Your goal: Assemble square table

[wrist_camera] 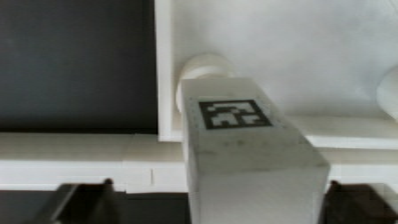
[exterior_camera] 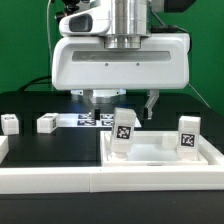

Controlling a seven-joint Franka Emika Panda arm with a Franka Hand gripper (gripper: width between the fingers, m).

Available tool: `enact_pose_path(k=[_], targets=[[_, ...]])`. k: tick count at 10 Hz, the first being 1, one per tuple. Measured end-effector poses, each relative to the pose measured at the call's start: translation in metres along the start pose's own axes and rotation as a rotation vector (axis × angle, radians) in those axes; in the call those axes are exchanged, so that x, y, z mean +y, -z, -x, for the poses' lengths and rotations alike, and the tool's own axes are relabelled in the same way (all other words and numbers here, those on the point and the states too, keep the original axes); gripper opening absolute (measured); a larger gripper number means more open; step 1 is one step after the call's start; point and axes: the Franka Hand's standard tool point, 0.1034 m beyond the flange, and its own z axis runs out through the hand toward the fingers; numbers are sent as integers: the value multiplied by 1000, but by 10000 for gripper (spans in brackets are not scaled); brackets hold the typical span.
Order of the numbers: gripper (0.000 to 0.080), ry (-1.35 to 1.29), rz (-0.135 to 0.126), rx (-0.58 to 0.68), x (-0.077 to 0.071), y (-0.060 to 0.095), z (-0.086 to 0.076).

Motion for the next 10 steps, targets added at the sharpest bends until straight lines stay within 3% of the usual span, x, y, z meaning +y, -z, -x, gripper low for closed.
enact_pose_path(k=[1,2,3,7,10], targets=[[558,0,0,0,0,0,0],[352,0,0,0,0,0,0],[289,0,0,0,0,0,0],[289,-23,-1,0,0,0,0],[289,-273,-6,8,0,-1,0]])
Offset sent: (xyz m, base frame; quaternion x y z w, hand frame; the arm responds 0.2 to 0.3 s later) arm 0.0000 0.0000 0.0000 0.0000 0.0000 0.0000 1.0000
